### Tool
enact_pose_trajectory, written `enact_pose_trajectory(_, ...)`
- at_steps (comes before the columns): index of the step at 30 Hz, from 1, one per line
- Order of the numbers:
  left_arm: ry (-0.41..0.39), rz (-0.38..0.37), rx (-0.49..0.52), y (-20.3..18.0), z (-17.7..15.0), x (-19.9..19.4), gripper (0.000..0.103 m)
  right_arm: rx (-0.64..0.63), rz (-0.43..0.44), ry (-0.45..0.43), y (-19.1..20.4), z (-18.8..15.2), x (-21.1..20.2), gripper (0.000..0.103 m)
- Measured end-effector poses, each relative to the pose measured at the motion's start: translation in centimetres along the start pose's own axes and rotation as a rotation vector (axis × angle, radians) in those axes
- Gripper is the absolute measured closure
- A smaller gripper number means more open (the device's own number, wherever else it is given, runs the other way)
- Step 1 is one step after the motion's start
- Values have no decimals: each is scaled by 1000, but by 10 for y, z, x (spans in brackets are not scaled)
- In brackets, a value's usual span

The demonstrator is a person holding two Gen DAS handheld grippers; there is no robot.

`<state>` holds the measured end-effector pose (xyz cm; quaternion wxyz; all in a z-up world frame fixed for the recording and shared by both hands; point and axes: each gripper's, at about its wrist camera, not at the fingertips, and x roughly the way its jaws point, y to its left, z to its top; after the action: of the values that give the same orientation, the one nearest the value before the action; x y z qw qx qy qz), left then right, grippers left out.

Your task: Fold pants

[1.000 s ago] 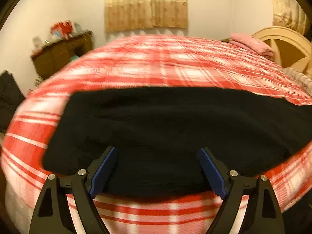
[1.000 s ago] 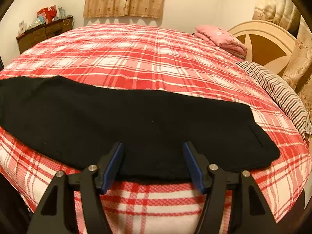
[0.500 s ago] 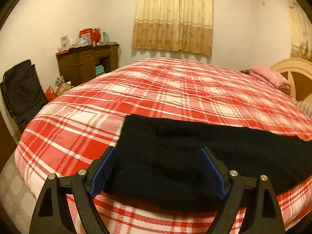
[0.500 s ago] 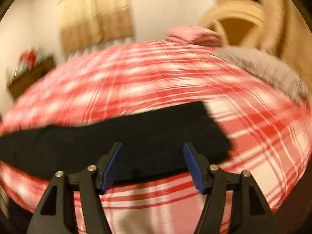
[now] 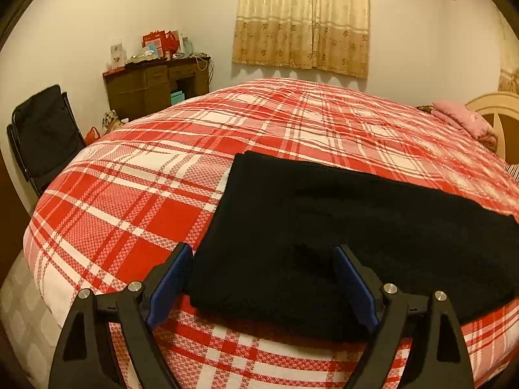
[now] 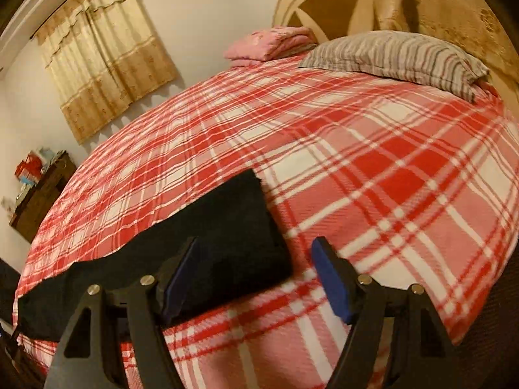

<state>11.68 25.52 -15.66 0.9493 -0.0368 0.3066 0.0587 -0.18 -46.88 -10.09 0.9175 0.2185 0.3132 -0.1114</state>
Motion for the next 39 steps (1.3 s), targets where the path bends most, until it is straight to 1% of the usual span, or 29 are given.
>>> enact_pose_trajectory(1,0,3,3,-1,-1,0,13,1,16,7,0,1,4,36)
enact_pose_trajectory(3,-1,1,-3,0,0,0,13,-1,31,23,-1,3,14,49)
enact_pose_trajectory(4,-1,-3,-7,1,0,0,13,-5,6,31,-2,4,17,66)
enact_pose_trajectory(5,-2,-6,-8,2,0,0,13,-4,5,38,-2,4,17,78)
enact_pose_trajectory(6,-2,-8,-7,2,-1,0,12,20,61,64,-5,5,18,79)
enact_pose_trajectory(7,-2,-9,-5,2,-1,0,12,40,92,74,-7,4,17,84)
enact_pose_trajectory(8,-3,-8,-2,1,-1,1,11,47,106,75,-6,3,15,85)
enact_pose_trajectory(10,-4,-2,4,-1,-1,1,10,27,113,53,4,2,6,86)
enact_pose_trajectory(12,-4,3,9,-2,-2,1,10,-4,141,30,21,3,-4,86)
enact_pose_trajectory(15,-3,-1,6,-2,-1,1,10,-94,192,-15,66,7,-19,87)
enact_pose_trajectory(19,-1,-17,-14,0,0,1,10,-215,275,-39,131,7,-28,87)
enact_pose_trajectory(21,-1,-21,-17,0,0,1,10,-276,331,-26,168,3,-24,87)
enact_pose_trajectory(23,0,-19,-10,0,0,2,10,-330,366,-11,198,-4,-17,87)
enact_pose_trajectory(27,-1,-24,-3,2,0,2,10,-449,422,37,257,-33,5,87)
enact_pose_trajectory(33,-6,-18,14,0,-2,2,10,-558,479,120,310,-79,31,87)
enact_pose_trajectory(36,-10,-13,18,-1,-2,3,10,-615,478,151,330,-98,41,87)
enact_pose_trajectory(39,-12,-13,14,-1,-3,2,10,-656,472,169,341,-113,48,87)
